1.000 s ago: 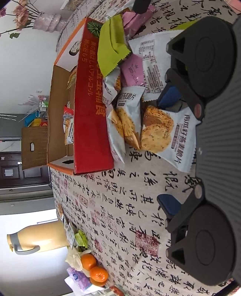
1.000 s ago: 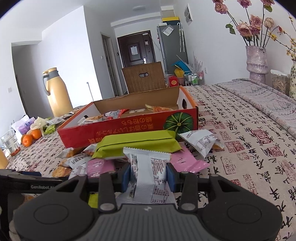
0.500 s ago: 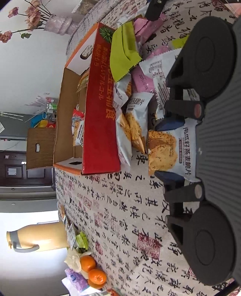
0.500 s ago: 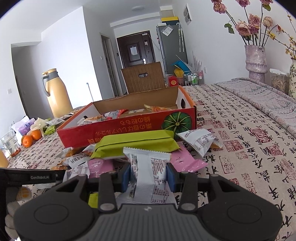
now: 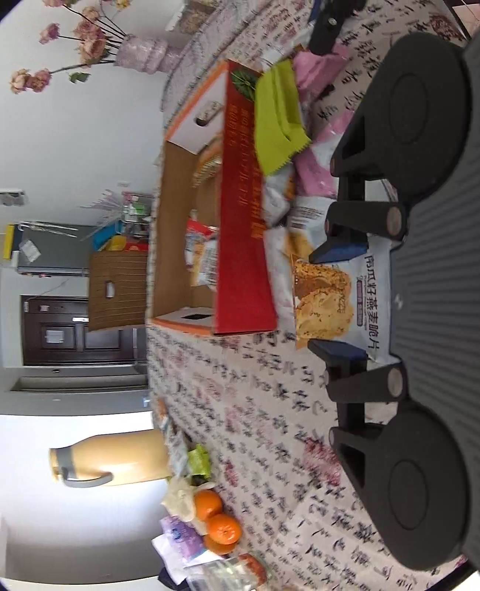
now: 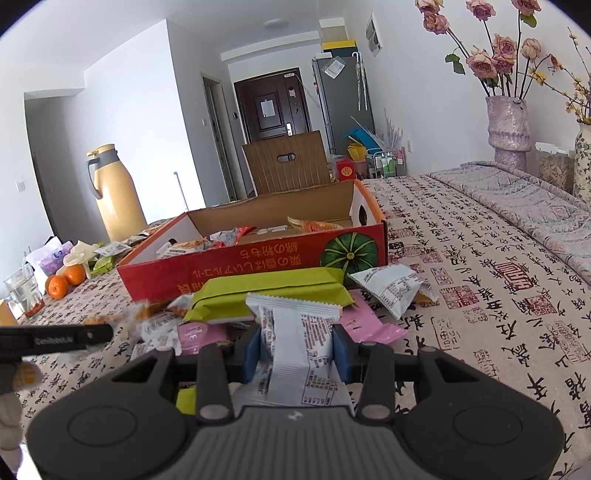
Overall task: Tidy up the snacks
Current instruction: 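Carry both biscuit packets up over the open box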
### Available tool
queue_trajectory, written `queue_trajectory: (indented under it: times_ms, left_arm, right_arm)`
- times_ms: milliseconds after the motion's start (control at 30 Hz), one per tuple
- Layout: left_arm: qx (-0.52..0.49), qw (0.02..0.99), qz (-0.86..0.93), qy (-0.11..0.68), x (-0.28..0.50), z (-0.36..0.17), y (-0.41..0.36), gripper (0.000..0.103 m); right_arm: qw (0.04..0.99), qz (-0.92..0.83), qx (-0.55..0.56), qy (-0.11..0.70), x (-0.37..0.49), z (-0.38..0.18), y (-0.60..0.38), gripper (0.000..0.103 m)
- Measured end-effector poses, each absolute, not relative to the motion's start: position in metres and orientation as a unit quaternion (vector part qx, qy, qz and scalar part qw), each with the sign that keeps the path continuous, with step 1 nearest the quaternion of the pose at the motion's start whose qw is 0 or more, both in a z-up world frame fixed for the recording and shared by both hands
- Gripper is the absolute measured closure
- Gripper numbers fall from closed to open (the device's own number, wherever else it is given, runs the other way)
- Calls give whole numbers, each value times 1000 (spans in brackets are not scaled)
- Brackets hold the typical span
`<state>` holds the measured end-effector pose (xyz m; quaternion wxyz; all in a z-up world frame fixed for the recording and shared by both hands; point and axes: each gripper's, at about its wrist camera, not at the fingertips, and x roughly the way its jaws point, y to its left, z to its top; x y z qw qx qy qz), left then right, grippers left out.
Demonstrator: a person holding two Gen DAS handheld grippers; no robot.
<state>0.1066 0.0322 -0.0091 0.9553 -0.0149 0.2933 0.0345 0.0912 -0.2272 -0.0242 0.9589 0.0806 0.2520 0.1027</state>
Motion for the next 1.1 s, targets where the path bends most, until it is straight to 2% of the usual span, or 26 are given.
queue_trajectory:
  times_ms: [600, 1100]
  left_arm:
    - [-10, 977, 18, 214, 136, 47, 11, 59]
    - [-8, 979, 21, 201, 214, 65, -7, 59]
  right_arm:
    - [973, 124, 64, 183, 118, 18, -219, 63]
    - [979, 123, 56, 150, 206, 43, -203, 63]
